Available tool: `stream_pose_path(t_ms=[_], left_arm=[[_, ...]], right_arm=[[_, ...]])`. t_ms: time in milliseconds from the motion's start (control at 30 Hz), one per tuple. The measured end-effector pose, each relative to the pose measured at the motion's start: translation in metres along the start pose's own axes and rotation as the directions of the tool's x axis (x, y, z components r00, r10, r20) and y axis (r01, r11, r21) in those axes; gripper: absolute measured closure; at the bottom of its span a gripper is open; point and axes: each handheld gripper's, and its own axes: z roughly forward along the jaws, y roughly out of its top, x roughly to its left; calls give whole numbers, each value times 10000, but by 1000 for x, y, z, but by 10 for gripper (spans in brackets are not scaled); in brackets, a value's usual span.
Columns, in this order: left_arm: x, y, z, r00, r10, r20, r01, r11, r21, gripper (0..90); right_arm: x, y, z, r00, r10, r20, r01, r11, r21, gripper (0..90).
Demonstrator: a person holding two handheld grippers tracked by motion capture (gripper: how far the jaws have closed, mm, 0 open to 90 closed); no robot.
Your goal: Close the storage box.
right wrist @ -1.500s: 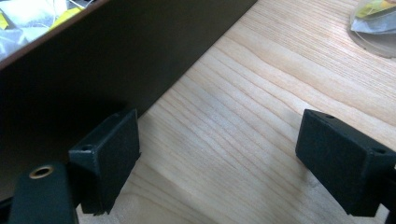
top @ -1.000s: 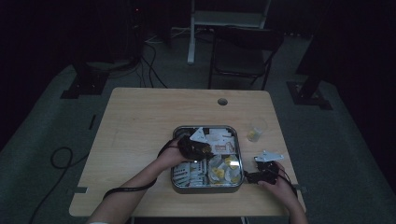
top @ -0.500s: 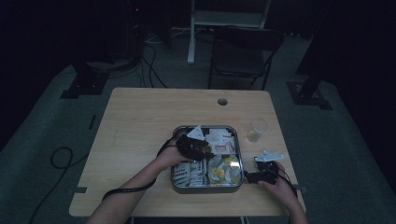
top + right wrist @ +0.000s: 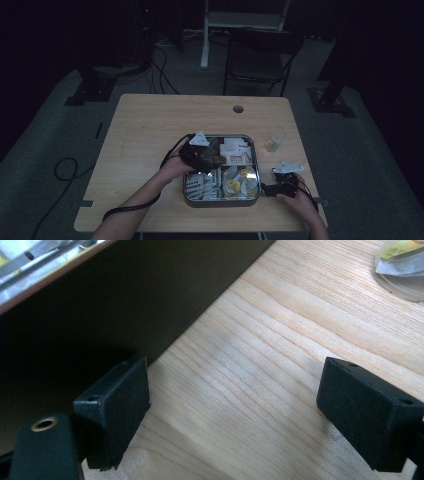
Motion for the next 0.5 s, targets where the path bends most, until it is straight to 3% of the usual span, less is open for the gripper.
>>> stream_pose_path(t_ms=[33,167,333,500], left_arm=[[1,-1,-2,9999,-118,-114,118,9999,-19,2],[10,-7,-9,9961,-559,-685,537,9980,-338,4],[19,-13,-20,9850,-1185,-1254,1087,9906,-826,4],[24,-18,-29,9749,-1228,-1857,1049,9891,-1033,4]], right_arm=[[0,0,0,10000,-3,0,3,10000,3,132],[0,0,0,10000,-2,-2,2,10000,3,131],[0,0,0,10000,-5,-1,5,10000,1,131],[0,0,0,10000,0,-4,0,10000,4,131]])
